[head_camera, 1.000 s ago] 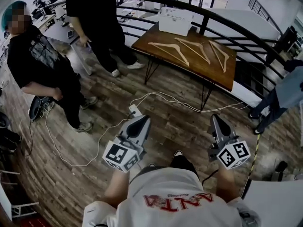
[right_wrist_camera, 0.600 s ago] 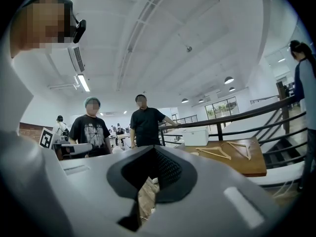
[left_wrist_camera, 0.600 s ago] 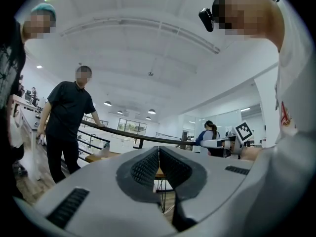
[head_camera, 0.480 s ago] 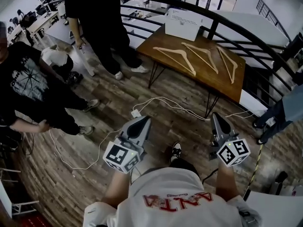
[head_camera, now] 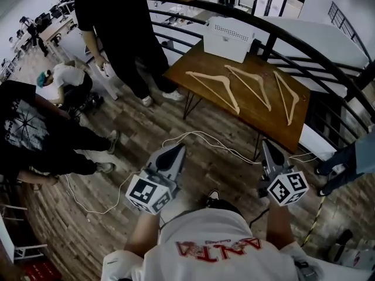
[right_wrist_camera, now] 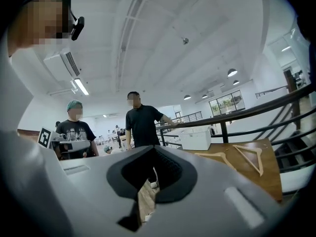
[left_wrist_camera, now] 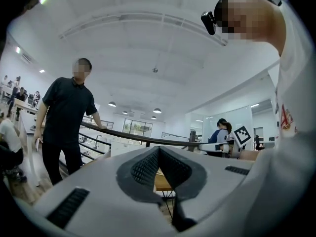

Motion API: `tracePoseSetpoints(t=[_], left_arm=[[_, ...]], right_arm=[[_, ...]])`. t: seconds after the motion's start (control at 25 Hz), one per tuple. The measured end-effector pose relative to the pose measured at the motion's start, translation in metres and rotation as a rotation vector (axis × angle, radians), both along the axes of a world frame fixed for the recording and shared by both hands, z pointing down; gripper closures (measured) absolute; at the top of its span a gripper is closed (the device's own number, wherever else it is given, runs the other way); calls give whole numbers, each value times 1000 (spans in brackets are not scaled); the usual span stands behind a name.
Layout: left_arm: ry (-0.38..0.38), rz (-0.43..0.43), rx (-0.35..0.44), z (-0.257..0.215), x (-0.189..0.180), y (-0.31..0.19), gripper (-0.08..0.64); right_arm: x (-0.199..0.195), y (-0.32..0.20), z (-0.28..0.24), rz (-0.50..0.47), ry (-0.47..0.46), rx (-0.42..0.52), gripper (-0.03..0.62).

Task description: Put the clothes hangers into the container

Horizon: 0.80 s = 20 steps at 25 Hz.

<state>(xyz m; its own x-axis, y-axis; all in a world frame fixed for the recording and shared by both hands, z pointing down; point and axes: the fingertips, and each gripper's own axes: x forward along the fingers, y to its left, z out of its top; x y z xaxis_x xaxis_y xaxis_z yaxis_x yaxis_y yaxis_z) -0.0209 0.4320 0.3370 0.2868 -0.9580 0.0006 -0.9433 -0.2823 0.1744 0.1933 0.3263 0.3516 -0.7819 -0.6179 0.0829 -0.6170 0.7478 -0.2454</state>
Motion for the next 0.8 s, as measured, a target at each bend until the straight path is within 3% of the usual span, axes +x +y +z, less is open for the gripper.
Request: tracePoseSetpoints(t=[0.32, 0.8], left_arm=[[-21, -37, -35, -4, 30, -88, 551], [1, -10, -33, 14, 27, -187, 551]], right_arm=[[33, -95, 17, -21, -4, -62, 591], [46, -174, 40, 22, 21, -71, 591]])
